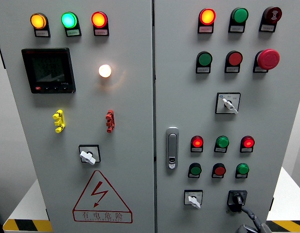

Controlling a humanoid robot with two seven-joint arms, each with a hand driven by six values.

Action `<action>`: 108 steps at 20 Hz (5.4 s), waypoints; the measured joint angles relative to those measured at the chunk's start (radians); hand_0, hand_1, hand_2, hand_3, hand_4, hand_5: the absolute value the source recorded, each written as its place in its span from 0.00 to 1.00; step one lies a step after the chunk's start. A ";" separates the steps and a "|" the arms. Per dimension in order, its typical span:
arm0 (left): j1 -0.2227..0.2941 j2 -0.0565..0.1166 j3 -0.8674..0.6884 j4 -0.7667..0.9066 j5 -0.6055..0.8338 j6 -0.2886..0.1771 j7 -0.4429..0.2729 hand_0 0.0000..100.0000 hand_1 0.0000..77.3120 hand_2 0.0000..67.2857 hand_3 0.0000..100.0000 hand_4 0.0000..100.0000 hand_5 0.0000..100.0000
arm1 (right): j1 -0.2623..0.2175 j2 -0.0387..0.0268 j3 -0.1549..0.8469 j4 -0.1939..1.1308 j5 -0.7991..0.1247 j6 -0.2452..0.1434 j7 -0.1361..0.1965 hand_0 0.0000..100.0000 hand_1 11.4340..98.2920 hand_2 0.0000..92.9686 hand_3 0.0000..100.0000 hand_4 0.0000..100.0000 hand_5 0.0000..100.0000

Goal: Trip black knob to open circuit

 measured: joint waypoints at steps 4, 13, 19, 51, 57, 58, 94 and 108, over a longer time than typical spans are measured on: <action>-0.001 -0.001 0.000 0.000 0.000 0.000 0.000 0.00 0.04 0.19 0.21 0.07 0.02 | 0.000 0.0000 -0.001 0.001 0.008 -0.001 -0.003 1.00 0.88 0.00 0.83 0.89 1.00; -0.001 -0.001 0.000 0.000 0.000 0.000 0.000 0.00 0.04 0.19 0.21 0.07 0.02 | -0.001 0.0000 -0.016 0.008 0.009 0.000 -0.013 1.00 0.88 0.00 0.83 0.89 1.00; 0.000 0.000 0.000 0.000 0.000 0.000 0.000 0.00 0.04 0.19 0.21 0.07 0.02 | -0.001 -0.0002 -0.021 0.009 0.033 0.000 -0.020 1.00 0.88 0.00 0.84 0.89 1.00; -0.001 -0.001 0.000 0.000 0.000 0.000 0.000 0.00 0.04 0.19 0.21 0.07 0.02 | 0.005 0.0000 -0.055 0.035 0.087 0.004 -0.076 1.00 0.87 0.00 0.84 0.89 1.00; -0.001 -0.001 0.000 0.000 0.000 0.000 0.000 0.00 0.04 0.19 0.21 0.07 0.02 | 0.016 0.0000 -0.059 0.035 0.087 0.004 -0.077 1.00 0.87 0.00 0.84 0.89 1.00; -0.001 -0.001 0.000 0.000 0.000 0.000 0.000 0.00 0.04 0.19 0.21 0.07 0.02 | 0.017 0.0003 -0.059 0.035 0.087 0.004 -0.077 1.00 0.87 0.00 0.84 0.89 1.00; -0.001 0.000 0.000 0.000 0.000 0.000 0.000 0.00 0.04 0.19 0.21 0.07 0.02 | -0.089 -0.0275 0.012 0.052 0.086 0.008 -0.064 1.00 0.87 0.01 0.86 0.90 1.00; -0.001 -0.001 0.000 0.000 0.000 0.000 0.000 0.00 0.04 0.19 0.21 0.07 0.02 | -0.149 -0.0201 0.003 0.117 0.075 0.021 -0.046 1.00 0.45 0.01 0.40 0.36 0.63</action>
